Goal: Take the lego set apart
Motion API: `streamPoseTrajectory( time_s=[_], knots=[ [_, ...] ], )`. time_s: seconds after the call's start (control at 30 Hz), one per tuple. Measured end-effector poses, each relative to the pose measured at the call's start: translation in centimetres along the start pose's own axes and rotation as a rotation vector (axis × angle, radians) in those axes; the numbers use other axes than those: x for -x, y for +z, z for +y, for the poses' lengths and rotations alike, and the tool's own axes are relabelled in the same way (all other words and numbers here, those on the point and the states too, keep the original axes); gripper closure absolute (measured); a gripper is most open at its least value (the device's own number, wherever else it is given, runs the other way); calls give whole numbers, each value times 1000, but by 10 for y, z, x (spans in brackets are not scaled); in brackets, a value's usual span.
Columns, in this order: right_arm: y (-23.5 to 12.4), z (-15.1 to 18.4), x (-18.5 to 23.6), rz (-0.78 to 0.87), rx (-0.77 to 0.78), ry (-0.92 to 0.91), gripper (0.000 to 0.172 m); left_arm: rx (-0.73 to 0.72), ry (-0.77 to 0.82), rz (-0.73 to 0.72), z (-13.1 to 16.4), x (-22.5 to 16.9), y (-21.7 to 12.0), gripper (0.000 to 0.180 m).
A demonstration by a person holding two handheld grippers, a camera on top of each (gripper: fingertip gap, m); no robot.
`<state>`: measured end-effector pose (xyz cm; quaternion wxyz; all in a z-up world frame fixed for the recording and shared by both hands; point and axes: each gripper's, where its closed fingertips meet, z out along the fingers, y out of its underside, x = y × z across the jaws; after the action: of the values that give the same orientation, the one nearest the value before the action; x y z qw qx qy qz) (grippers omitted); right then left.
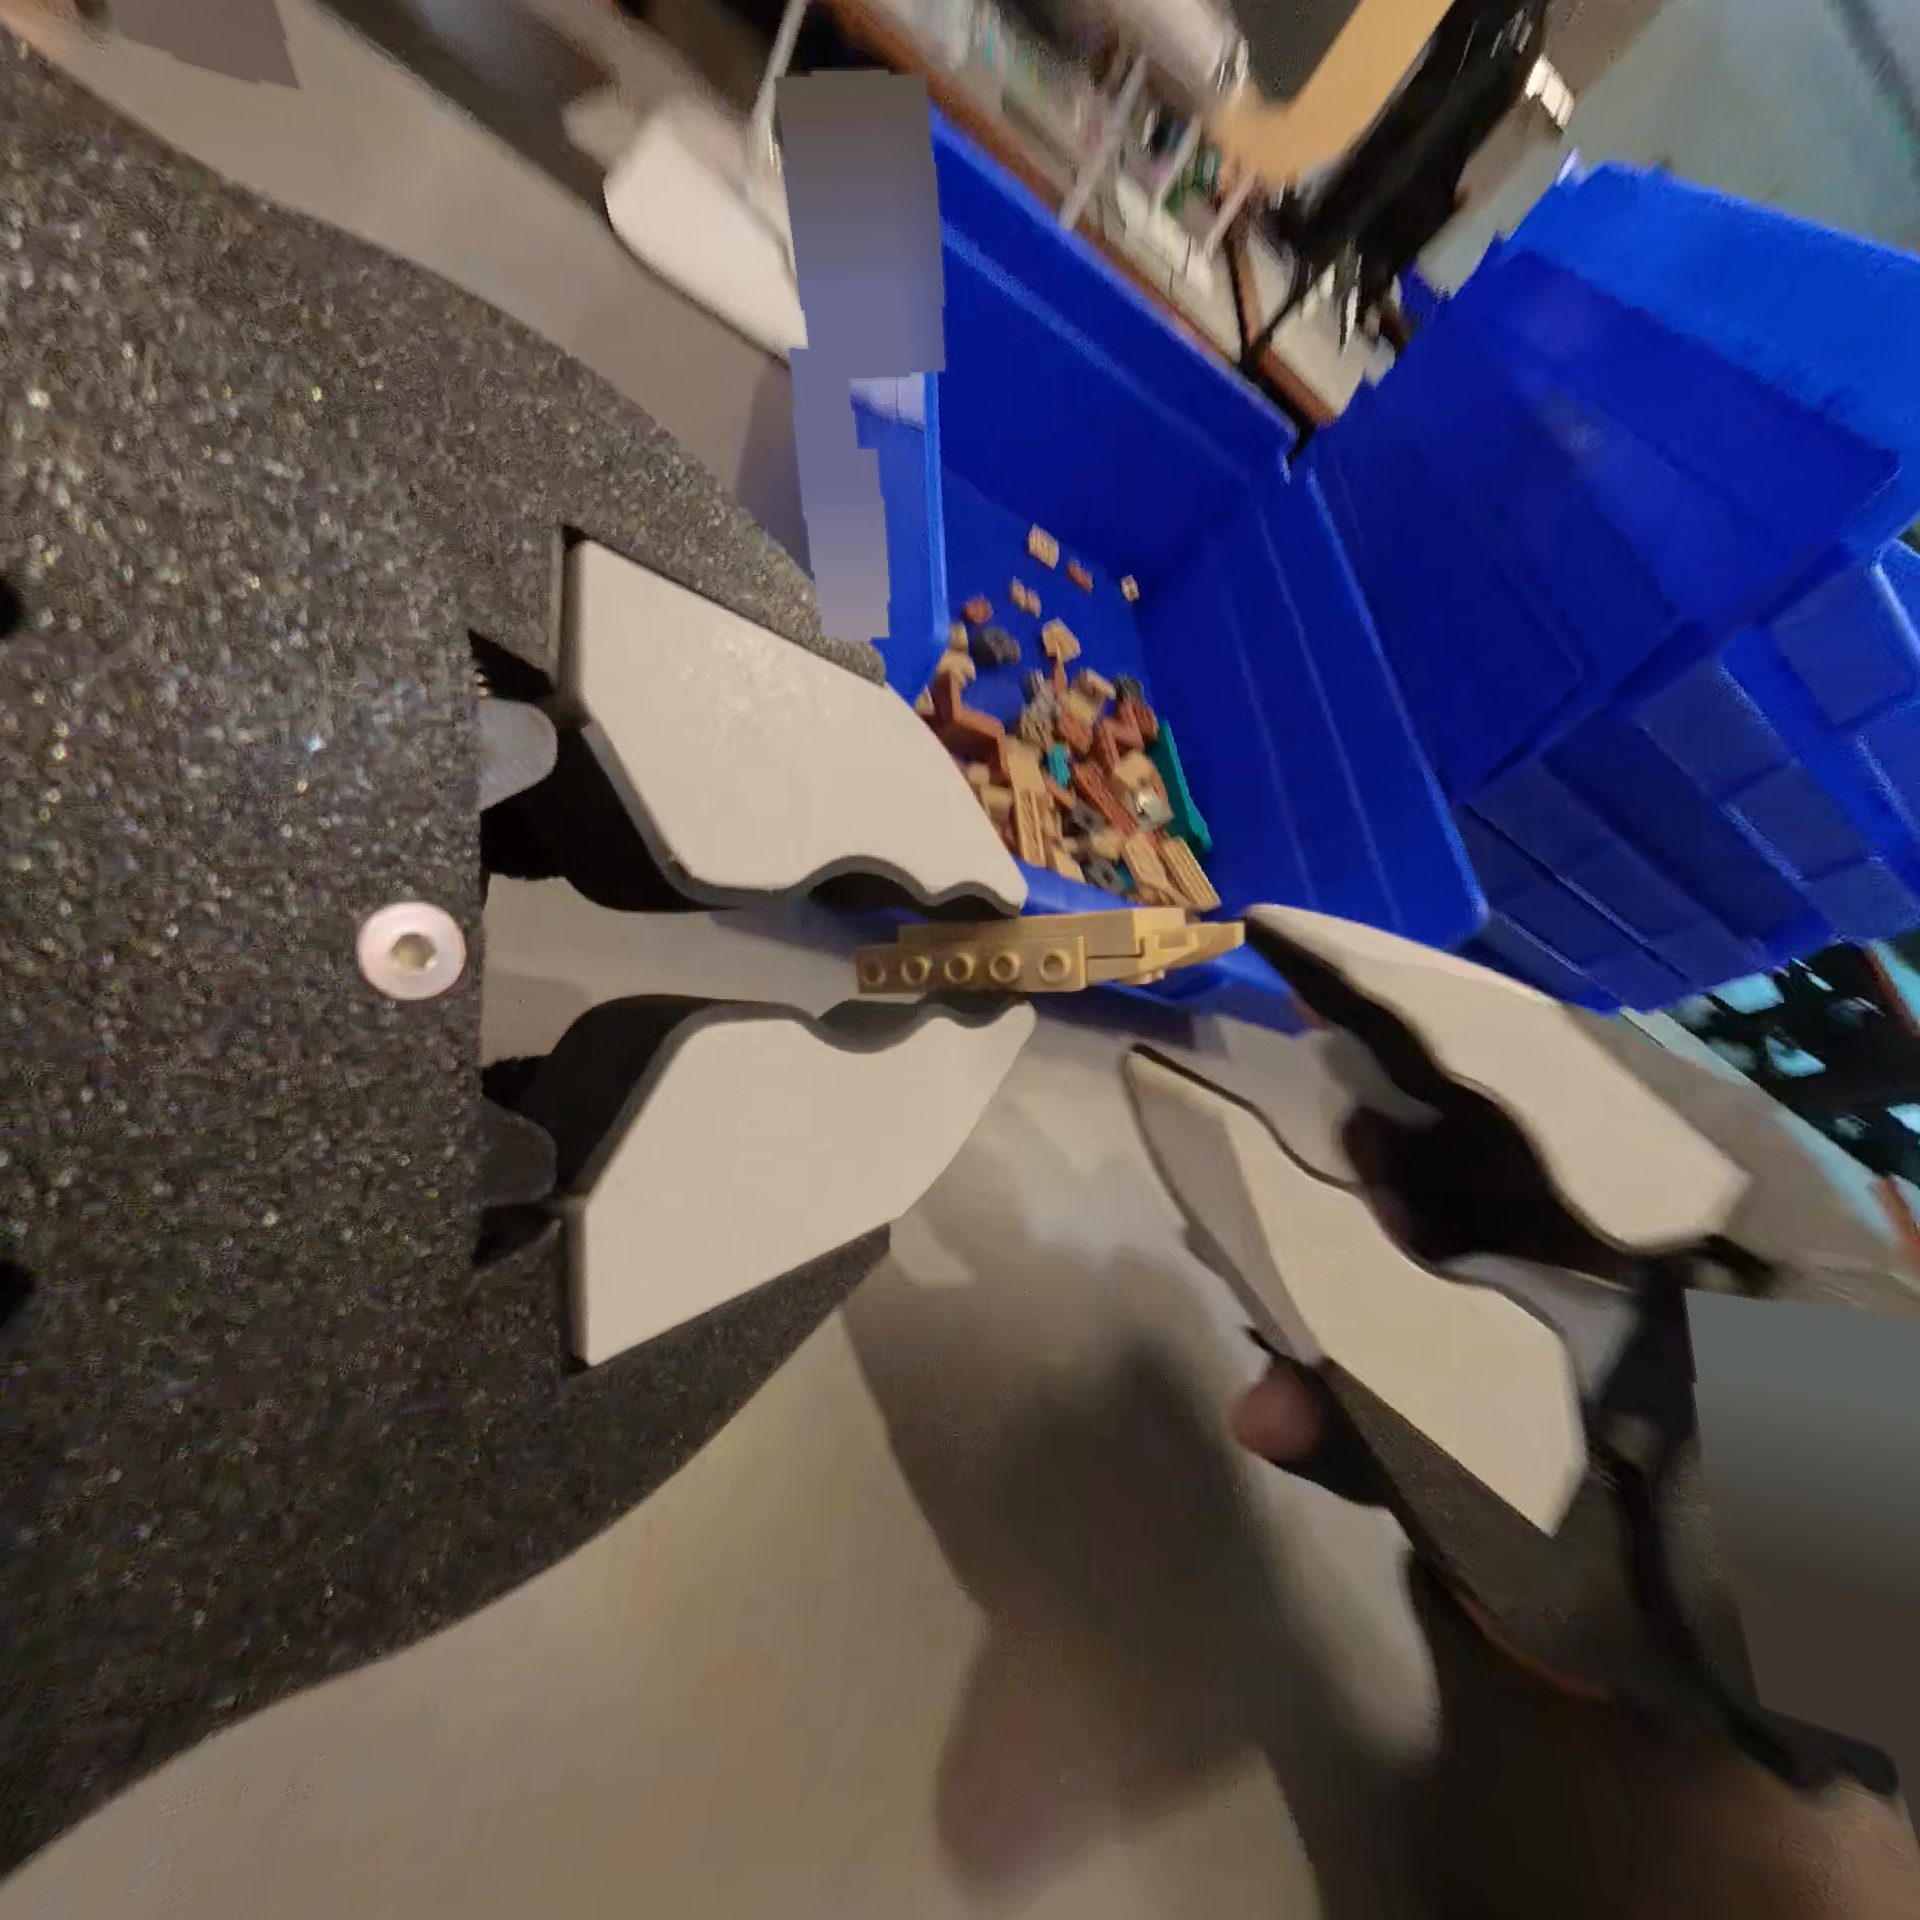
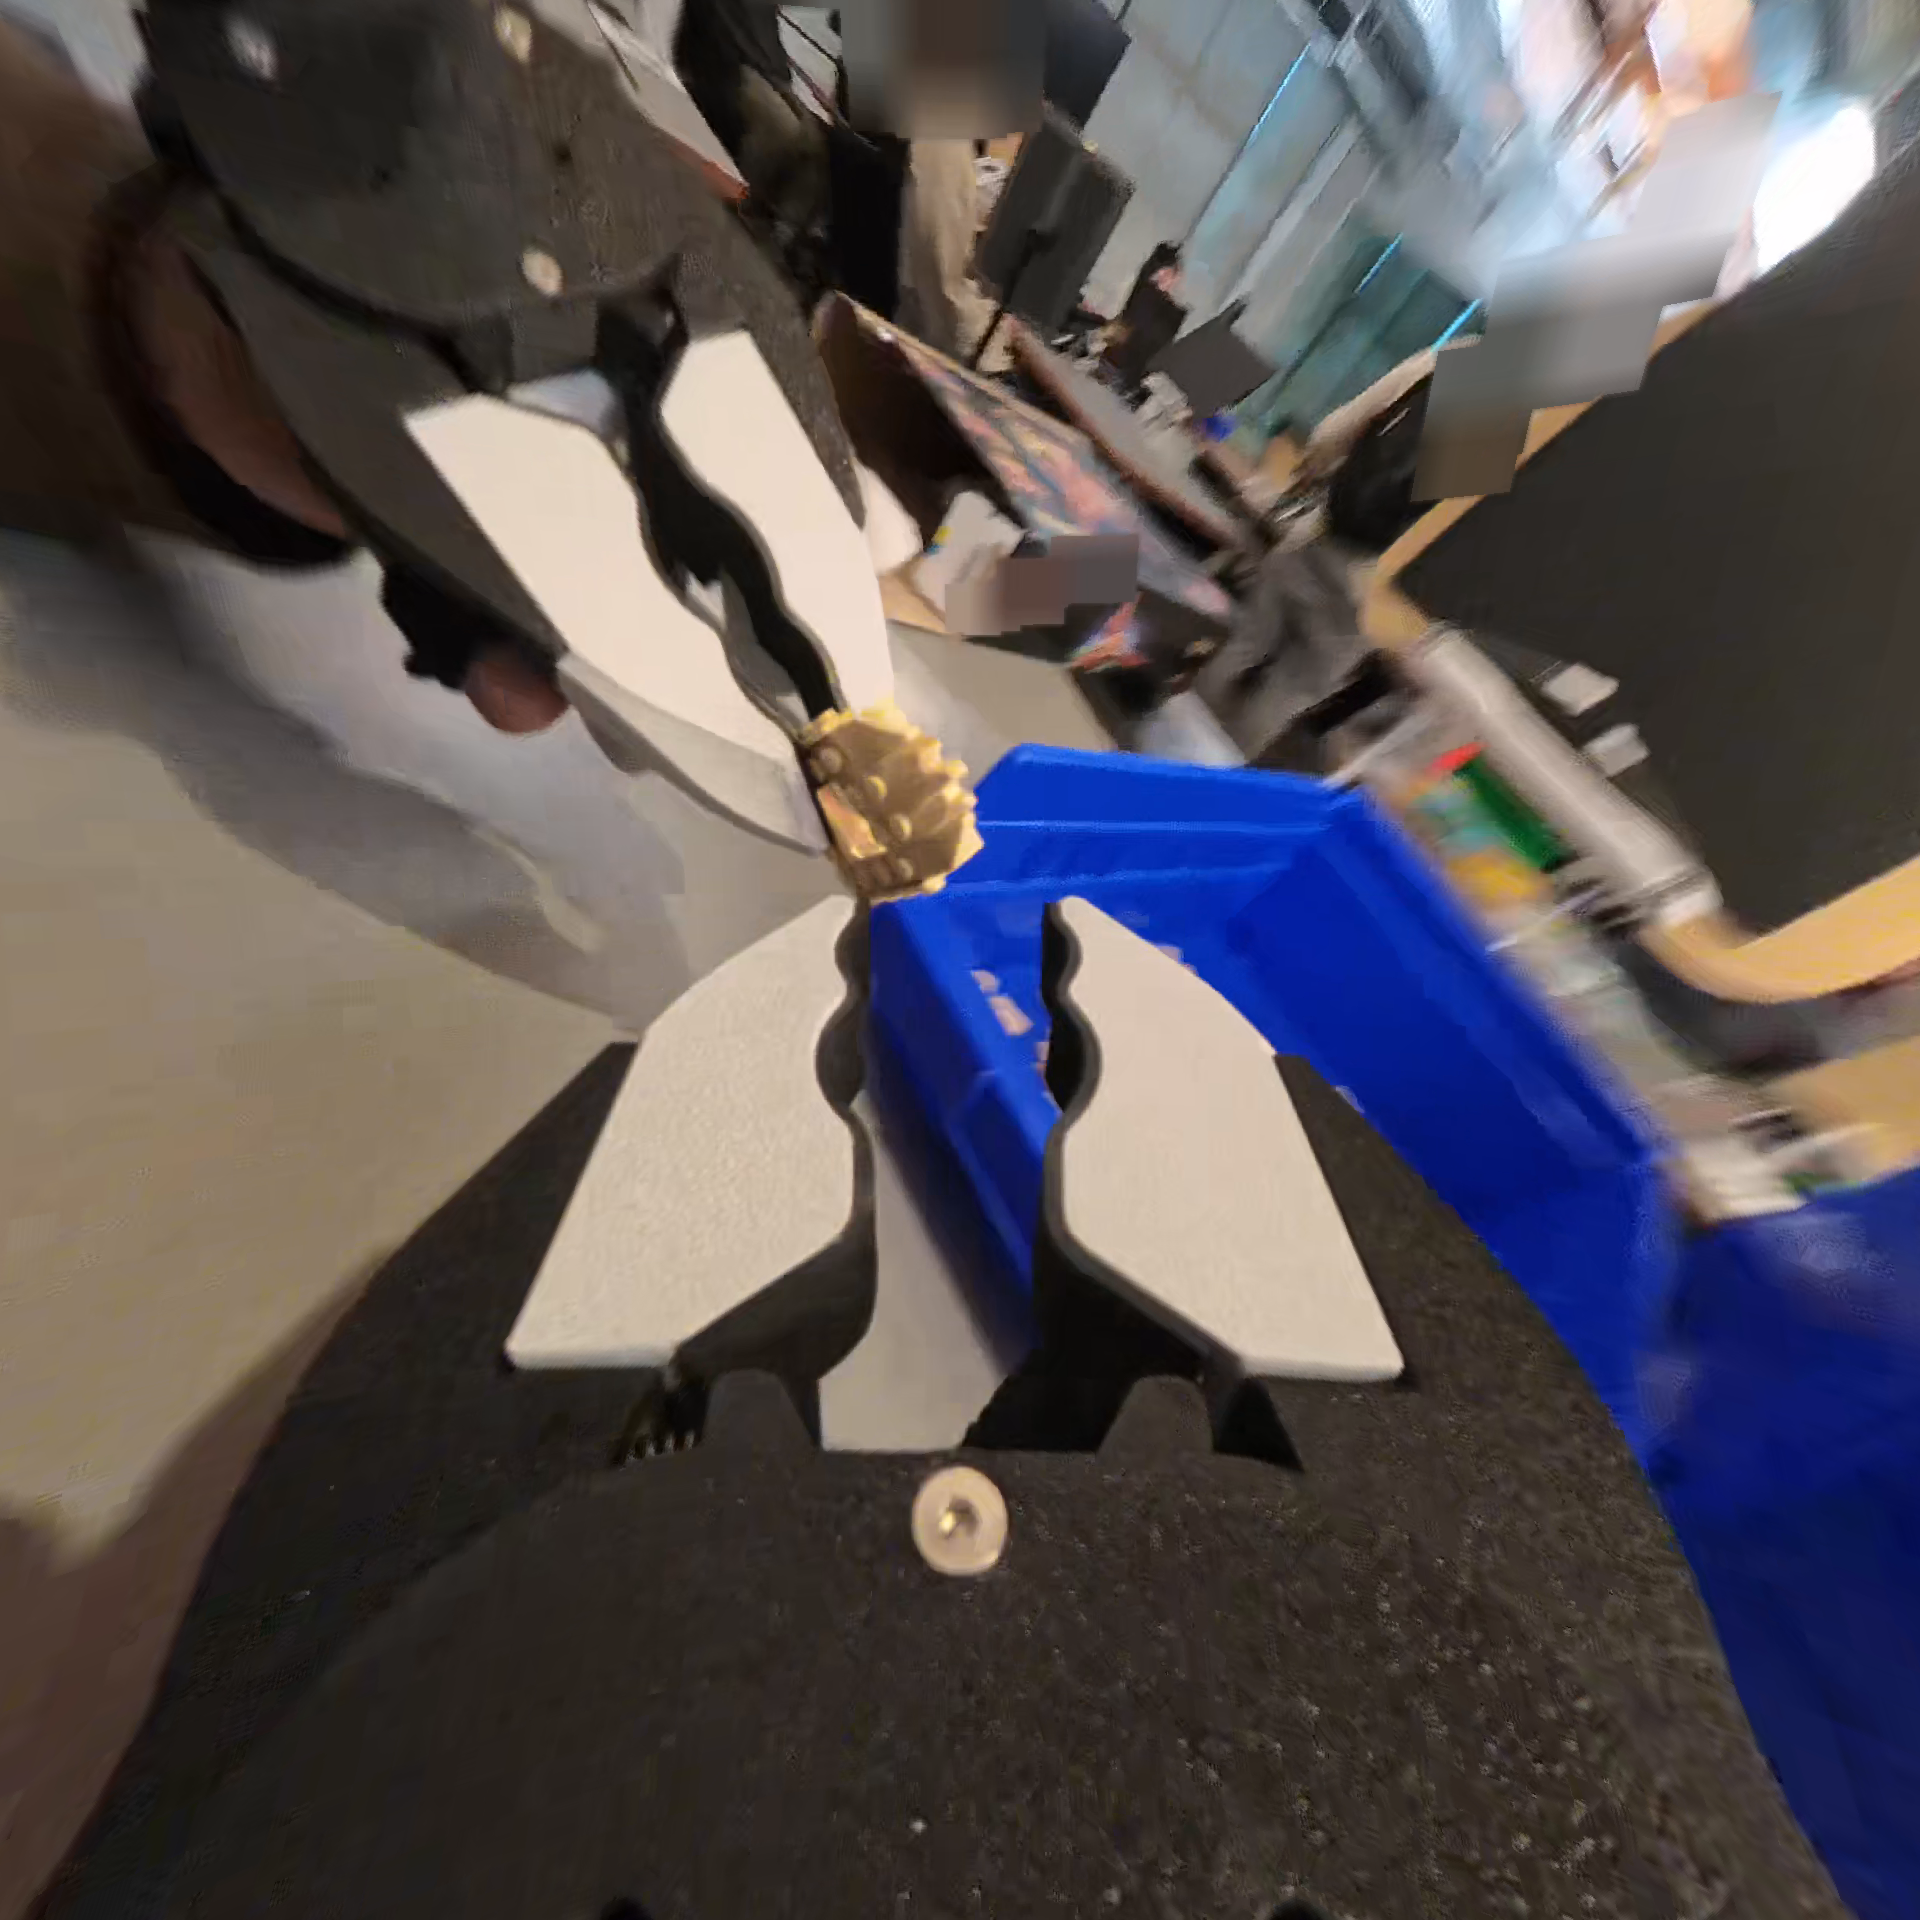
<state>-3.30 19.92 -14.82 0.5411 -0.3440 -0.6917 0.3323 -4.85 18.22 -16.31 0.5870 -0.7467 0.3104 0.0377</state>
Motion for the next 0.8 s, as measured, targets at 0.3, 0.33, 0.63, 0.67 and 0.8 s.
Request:
streamPoseTrajectory(
  time_s=[0.3, 0.33, 0.63, 0.67, 0.8],
  knots=[
    [2, -5, 11, 201, 80, -690, 138, 122, 271, -118, 11, 2, 4, 169],
    [4, -5, 11, 209, 93, -714, 138, 134, 299, -127, 13, 2, 4, 169],
    [14, 8, 16, 239, 191, -865, 152, 166, 372, -123, 16, -4, 6, 169],
    [15, 8, 16, 247, 192, -872, 152, 162, 340, -112, 16, -4, 6, 168],
    [16, 8, 16, 265, 194, -893, 152, 148, 220, -71, 17, -4, 6, 167]
  ],
)
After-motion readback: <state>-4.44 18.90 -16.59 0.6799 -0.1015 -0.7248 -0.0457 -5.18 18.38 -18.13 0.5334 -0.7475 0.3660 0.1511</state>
